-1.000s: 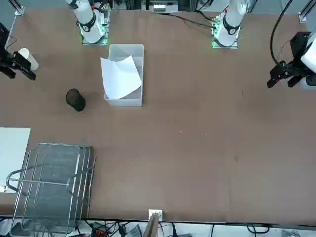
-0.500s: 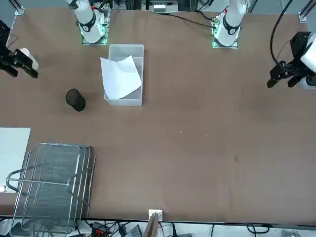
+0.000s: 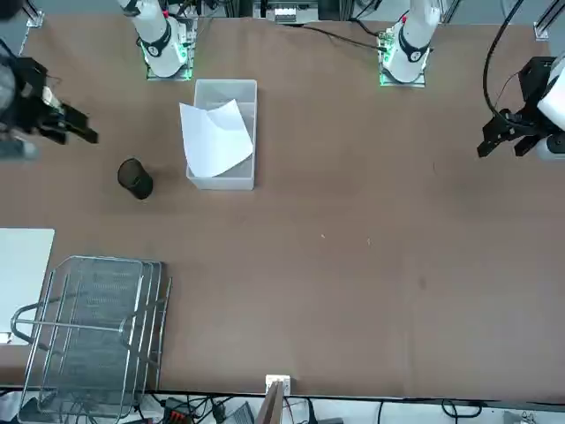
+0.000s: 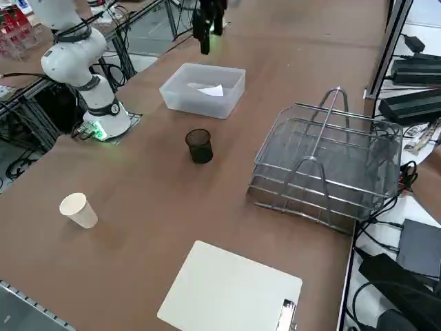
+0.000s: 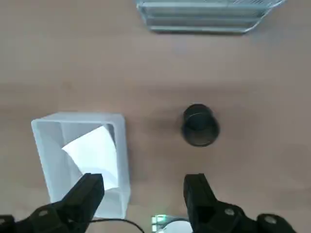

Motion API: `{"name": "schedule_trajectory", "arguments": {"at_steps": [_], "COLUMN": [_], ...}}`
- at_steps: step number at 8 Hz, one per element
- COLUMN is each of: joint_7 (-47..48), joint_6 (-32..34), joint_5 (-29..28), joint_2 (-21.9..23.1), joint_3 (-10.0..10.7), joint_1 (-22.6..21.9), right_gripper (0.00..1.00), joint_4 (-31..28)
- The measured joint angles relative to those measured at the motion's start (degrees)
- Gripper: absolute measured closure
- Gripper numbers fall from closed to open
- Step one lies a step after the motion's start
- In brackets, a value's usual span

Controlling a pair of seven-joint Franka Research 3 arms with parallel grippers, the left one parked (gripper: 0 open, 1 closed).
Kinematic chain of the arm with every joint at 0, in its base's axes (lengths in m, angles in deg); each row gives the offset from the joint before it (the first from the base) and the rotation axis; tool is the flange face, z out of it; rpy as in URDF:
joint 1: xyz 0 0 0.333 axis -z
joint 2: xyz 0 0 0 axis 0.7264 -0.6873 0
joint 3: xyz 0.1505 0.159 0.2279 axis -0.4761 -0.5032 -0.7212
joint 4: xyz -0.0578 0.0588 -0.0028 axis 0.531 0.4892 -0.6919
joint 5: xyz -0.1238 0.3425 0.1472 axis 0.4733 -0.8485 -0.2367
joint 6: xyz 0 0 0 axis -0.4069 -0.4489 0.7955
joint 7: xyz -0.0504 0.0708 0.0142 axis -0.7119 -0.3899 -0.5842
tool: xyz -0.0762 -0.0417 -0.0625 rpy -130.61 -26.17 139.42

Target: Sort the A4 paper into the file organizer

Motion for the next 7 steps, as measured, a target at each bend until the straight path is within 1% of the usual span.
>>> {"name": "schedule_trajectory", "arguments": {"at_steps": [2,4,6,7], "joint_7": [4.22,8.03,9.02,9.27], "joint_6": [-0.62,-4.32,-9.31,-10.23], "joint_5": [-1.33,-1.38,-1.44,-1.45], "joint_2": [-2.01,-2.74,-2.68,-2.68], "joint_3": [-0.04,-0.13,-0.21,-0.23], "joint_1": [-2.75,-6.57,-10.12,-11.45], "right_gripper": [0.00,0.01,0.04,0.05], "joint_4": [-4.88,-10.82,-17.17,-19.83]}}
